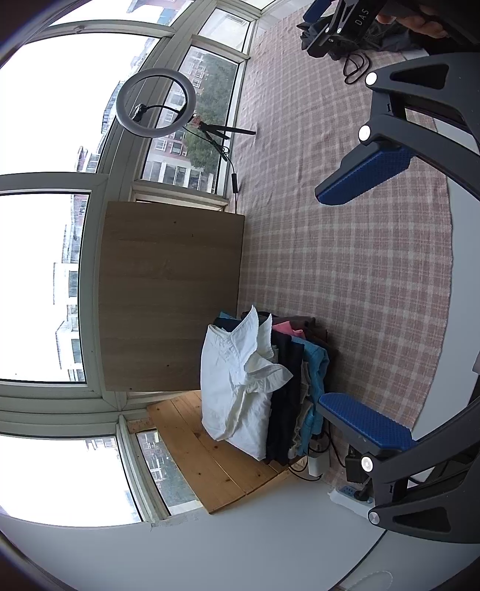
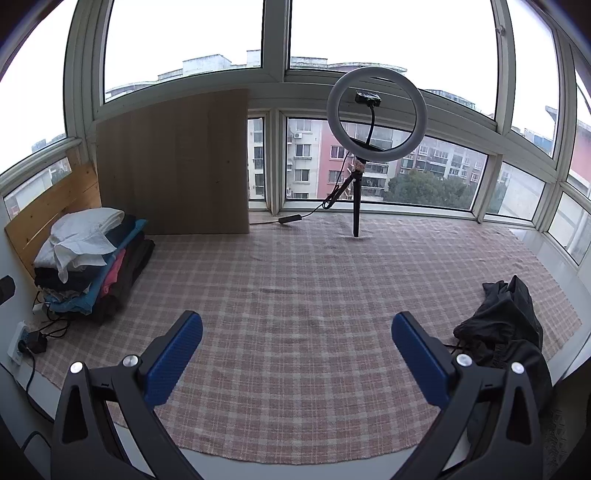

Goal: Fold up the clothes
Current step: 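Move both tools toward the crumpled black trousers on the blanket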

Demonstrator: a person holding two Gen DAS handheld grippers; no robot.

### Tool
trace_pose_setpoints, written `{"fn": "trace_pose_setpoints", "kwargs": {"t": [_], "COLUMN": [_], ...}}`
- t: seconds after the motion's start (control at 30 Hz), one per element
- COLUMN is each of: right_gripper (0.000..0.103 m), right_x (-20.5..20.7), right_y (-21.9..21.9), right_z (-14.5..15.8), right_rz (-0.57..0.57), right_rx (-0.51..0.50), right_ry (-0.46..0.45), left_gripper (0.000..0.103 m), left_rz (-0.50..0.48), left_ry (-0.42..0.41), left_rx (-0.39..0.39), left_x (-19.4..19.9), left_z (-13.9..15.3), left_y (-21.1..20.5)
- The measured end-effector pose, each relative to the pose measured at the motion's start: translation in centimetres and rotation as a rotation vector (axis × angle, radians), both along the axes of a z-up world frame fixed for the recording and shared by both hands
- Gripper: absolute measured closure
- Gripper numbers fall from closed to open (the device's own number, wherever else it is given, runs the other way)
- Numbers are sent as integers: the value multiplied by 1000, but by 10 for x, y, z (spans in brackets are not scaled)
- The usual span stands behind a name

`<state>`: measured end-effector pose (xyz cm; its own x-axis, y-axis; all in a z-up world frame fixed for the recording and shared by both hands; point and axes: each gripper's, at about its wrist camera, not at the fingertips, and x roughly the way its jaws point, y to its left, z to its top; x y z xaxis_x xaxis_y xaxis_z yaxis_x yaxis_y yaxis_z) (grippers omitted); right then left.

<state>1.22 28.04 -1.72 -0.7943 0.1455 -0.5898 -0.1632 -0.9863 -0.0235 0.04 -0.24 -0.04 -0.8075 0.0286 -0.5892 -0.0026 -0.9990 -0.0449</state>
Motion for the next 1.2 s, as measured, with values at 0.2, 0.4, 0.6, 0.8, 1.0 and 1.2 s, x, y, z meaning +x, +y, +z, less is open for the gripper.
{"fn": "trace_pose_setpoints", "kwargs": {"t": [0.2,0.4,0.6,0.8,1.0,1.2], "right_gripper": [0,0,0,0,0,0], "right_x": [-6,-12,-14,-19,-15,-8], "right_y": [1,3,7,10,20,40], "right_z": [-6,-12,-14,-19,-25,-27], "right_rz": [-6,-11,-35,-77,-151,-242], "right_rx": [-2,-5,-3,2,14,6], "right_ry": [-5,-10,-20,-32,-44,-68], "left_gripper": [1,1,1,1,2,2], "left_rz": [-14,-31,-68,-121,-212,-315], "left_ry": [-54,-41,-46,-48,-89,-110], "left_rx": [-36,-10,-19,-19,-13,-21], "left_x": [-12,-19,-30,-41,-60,-76], "left_z": [-9,-11,-15,-21,-30,-35], "left_y": [2,0,7,16,34,60]}}
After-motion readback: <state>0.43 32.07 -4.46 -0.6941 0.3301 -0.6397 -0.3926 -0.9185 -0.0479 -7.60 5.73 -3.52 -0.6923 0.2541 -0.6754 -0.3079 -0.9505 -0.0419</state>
